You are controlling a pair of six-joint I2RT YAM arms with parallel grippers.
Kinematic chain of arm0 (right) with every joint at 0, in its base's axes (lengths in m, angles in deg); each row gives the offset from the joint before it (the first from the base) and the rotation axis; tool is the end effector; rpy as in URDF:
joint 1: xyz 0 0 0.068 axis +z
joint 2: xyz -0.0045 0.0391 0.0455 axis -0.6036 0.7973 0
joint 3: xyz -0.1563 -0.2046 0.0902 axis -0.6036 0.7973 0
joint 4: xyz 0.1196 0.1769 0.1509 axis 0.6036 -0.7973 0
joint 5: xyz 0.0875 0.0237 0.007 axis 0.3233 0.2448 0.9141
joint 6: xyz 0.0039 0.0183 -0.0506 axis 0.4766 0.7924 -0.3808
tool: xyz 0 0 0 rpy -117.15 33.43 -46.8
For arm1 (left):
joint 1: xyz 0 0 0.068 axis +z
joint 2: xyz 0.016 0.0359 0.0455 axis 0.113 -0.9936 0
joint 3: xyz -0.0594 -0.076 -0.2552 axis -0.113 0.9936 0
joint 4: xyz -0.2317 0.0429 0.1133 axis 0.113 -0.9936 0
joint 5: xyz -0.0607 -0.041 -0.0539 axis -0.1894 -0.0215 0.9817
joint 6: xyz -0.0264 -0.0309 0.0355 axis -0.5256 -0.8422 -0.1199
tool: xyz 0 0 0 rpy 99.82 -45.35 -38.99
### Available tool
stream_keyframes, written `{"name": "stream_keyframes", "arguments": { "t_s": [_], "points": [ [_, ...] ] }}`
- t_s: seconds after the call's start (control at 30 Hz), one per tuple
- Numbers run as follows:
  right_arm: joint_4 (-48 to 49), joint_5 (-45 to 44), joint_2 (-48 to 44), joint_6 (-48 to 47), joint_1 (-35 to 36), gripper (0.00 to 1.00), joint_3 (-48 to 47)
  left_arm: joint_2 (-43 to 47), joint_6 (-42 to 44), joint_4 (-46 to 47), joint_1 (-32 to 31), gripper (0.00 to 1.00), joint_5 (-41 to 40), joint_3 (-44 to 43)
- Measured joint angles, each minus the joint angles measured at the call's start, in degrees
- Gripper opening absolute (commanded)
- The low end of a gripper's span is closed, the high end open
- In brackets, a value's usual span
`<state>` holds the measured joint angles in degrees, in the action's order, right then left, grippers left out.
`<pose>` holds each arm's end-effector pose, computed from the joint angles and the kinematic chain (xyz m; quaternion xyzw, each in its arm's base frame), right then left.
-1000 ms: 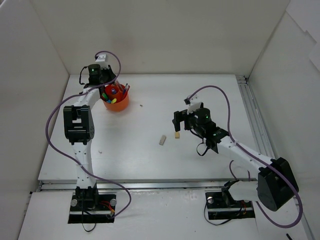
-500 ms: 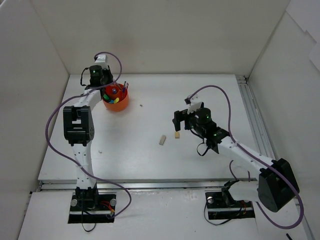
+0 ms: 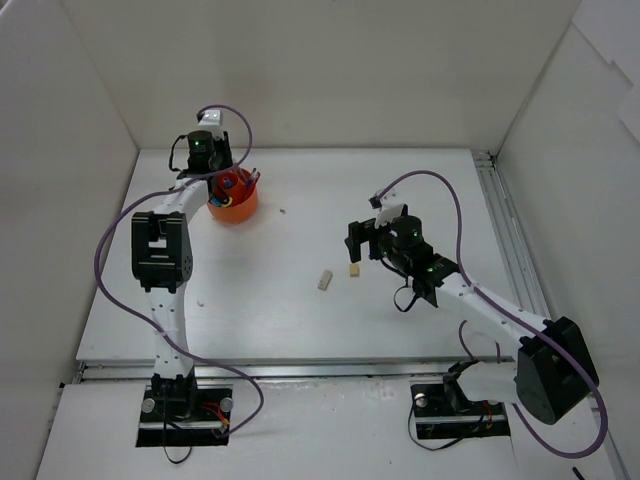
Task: Sort the stationery into containers
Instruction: Place the pen in the storage box, then pick up the stationery from the center of the board.
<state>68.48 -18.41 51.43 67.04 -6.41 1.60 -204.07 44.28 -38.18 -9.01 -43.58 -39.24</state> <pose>0.2457 0.1472 0.2768 -0.1785 0.7361 0.2107 0.6180 0.5392 -0.0284 0.2458 0.0001 0.7767 -0.1107 0.6201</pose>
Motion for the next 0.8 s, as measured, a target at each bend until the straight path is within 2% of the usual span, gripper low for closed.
{"name": "stream_keyframes", "arguments": {
  "t_s": [0.1,0.43,0.8],
  "points": [
    [0.0,0.02,0.0,-0.02,0.0,0.98,0.0,0.0,-1.16,-2.03,0.61,0.42,1.16,0.04],
    [0.0,0.02,-2.4,0.0,0.0,0.98,0.74,1.55,-2.78,-4.07,1.53,0.5,4.57,1.53],
    [-0.5,0.57,-4.42,0.72,0.07,0.98,1.92,12.2,-2.78,-5.44,1.53,0.66,8.79,6.19]
  ]
}}
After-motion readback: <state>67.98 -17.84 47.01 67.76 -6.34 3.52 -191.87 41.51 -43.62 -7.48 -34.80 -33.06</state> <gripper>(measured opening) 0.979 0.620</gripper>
